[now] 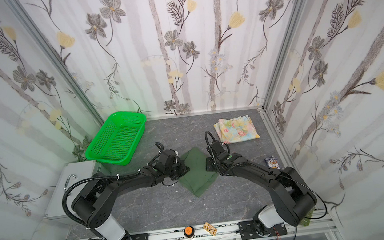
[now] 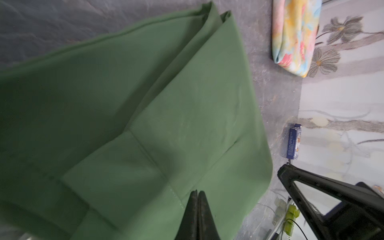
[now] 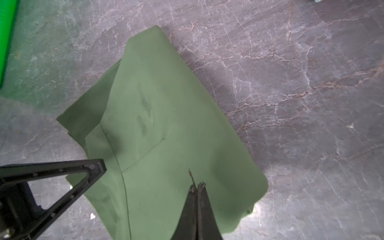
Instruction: Fold and stack the skirts
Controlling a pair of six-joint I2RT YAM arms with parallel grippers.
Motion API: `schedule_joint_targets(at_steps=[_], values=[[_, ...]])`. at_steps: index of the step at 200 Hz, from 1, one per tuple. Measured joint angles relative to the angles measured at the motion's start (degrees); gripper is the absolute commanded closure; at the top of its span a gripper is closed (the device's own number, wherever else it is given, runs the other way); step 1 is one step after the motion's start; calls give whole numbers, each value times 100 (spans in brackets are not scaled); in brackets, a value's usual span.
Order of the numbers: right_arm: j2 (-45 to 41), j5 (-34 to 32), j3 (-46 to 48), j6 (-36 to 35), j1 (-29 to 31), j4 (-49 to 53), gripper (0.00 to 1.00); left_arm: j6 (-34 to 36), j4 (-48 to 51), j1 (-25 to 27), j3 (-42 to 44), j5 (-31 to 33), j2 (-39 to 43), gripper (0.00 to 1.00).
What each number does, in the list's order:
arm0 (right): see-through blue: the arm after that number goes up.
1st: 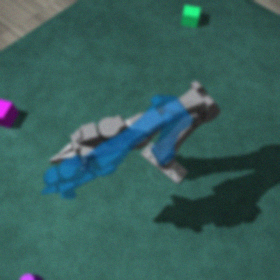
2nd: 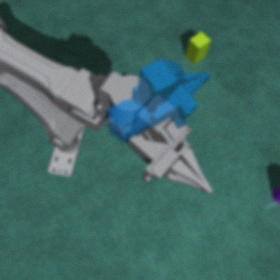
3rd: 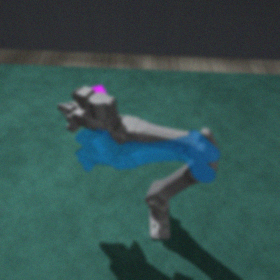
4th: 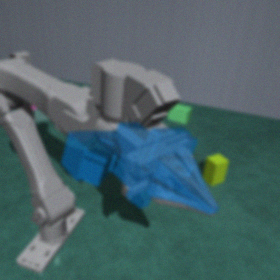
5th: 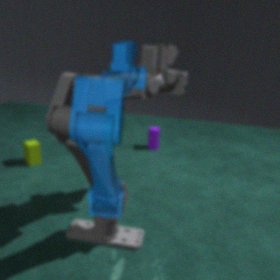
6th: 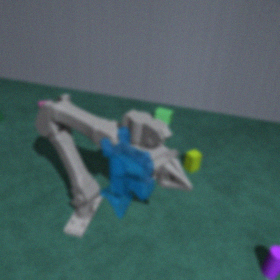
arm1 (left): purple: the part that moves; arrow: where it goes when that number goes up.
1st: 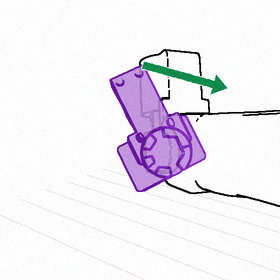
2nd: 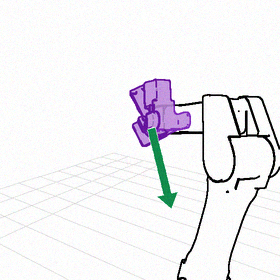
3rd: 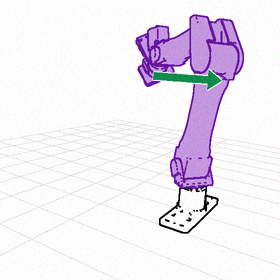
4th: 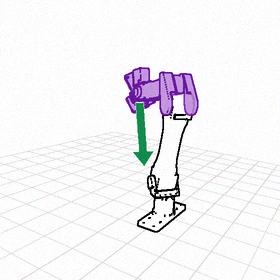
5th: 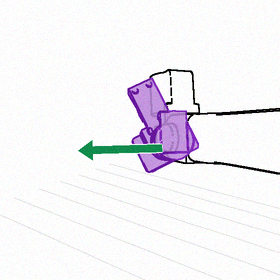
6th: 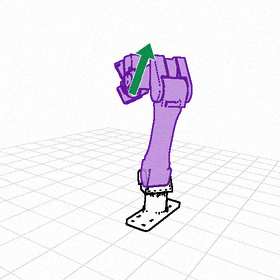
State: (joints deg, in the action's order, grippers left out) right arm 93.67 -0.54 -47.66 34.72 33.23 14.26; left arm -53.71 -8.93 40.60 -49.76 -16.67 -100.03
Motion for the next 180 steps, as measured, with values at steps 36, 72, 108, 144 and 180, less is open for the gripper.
schedule_joint_targets(at_steps=[36,72,108,144,180], values=[[345,24,192,-70,-26,-216,100,85,7,-157,-81,72,-404,100],[376,166,592,-11,-26,-481,100,144,-269,-260,-334,-15,-774,100],[249,219,1021,229,-24,-933,100,227,-496,-273,-680,-140,-1141,100],[-92,225,1427,669,234,-1196,100,393,-446,-278,-1104,-201,-1436,100],[-828,431,1519,1200,614,-549,100,586,-238,-273,-1388,-245,-1521,100]])
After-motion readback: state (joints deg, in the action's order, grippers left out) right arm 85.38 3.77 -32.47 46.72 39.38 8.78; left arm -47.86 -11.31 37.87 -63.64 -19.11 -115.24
